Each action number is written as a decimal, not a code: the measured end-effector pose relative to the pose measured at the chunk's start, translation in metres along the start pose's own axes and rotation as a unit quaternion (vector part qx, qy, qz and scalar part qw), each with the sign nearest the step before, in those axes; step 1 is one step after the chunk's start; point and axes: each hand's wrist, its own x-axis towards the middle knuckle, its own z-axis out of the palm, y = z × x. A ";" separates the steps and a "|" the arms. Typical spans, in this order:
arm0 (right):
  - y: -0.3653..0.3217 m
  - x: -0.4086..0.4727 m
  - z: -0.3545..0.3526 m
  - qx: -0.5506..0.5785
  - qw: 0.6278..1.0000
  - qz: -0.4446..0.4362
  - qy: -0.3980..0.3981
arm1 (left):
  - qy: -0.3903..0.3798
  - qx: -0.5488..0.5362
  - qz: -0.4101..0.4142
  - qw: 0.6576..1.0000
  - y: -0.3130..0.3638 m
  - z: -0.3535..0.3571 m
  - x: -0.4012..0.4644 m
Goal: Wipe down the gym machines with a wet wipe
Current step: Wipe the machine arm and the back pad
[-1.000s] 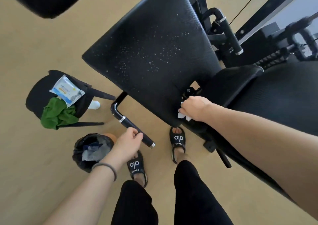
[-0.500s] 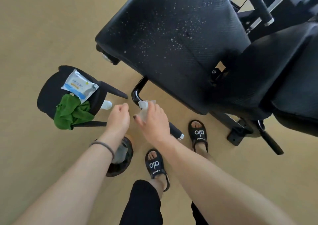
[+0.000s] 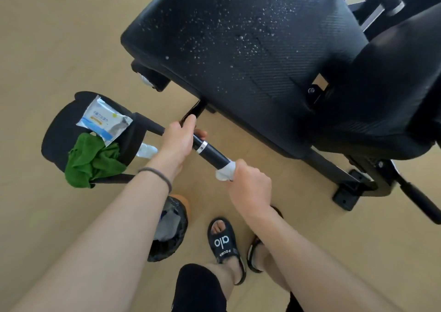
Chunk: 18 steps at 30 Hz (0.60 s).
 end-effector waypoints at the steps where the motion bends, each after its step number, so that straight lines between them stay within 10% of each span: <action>1: 0.008 -0.005 0.001 -0.002 1.000 0.003 -0.006 | 0.006 -0.007 0.006 1.000 -0.002 0.001 0.000; 10: -0.040 0.042 -0.011 0.069 0.995 -0.067 -0.036 | -0.025 -0.067 0.103 0.992 -0.021 0.001 0.006; 18: 0.010 0.005 0.023 -0.021 0.991 -0.068 0.116 | 0.006 -0.081 0.179 0.980 -0.039 0.007 0.015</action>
